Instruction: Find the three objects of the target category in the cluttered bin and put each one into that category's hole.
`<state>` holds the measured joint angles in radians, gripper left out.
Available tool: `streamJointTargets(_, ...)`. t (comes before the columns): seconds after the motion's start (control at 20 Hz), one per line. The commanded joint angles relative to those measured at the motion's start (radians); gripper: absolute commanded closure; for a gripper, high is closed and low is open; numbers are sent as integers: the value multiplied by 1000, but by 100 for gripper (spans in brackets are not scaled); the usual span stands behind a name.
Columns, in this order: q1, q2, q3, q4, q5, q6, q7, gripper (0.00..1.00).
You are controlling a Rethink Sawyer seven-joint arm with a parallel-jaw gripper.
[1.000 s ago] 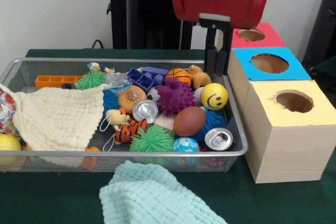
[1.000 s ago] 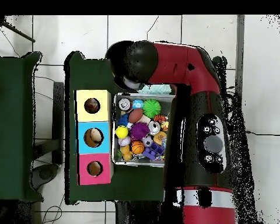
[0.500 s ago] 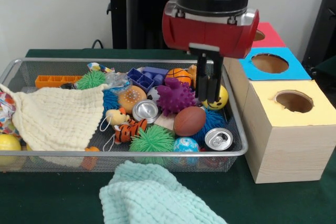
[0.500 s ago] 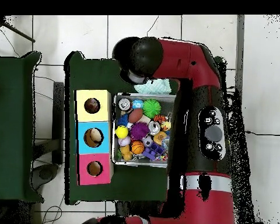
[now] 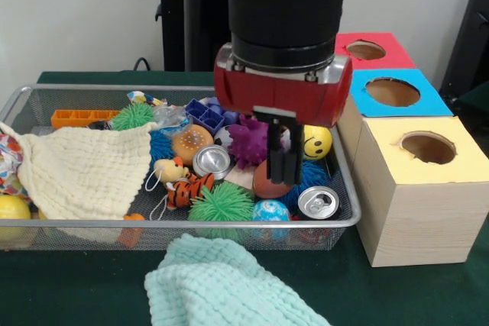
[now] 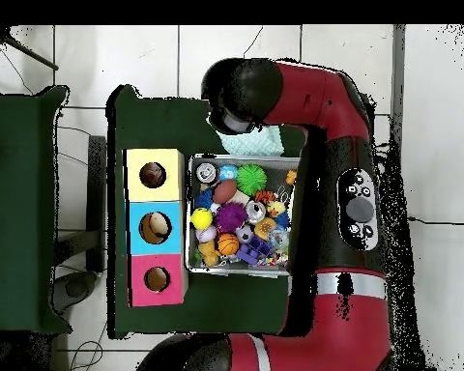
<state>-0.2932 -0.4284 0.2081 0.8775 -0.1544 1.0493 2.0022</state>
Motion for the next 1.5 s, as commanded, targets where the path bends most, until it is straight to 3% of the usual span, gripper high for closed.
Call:
streamJointTargets(0.05,-55,39,95,-28,-62,196,-370,100)
streamJointTargets(0.5,-122,-99,96,229,-49,63,-407,100)
streamJointTargets(0.65,-136,-104,111,263,-48,38,-400,100)
streamJointTargets(0.75,-156,-157,117,357,-40,-20,-396,100)
streamJointTargets(0.95,-191,-215,139,466,-42,-78,-399,100)
streamJointTargets(1.25,-240,-228,175,543,-77,-141,-402,100)
streamJointTargets(1.5,-265,-199,217,552,-106,-179,-395,100)
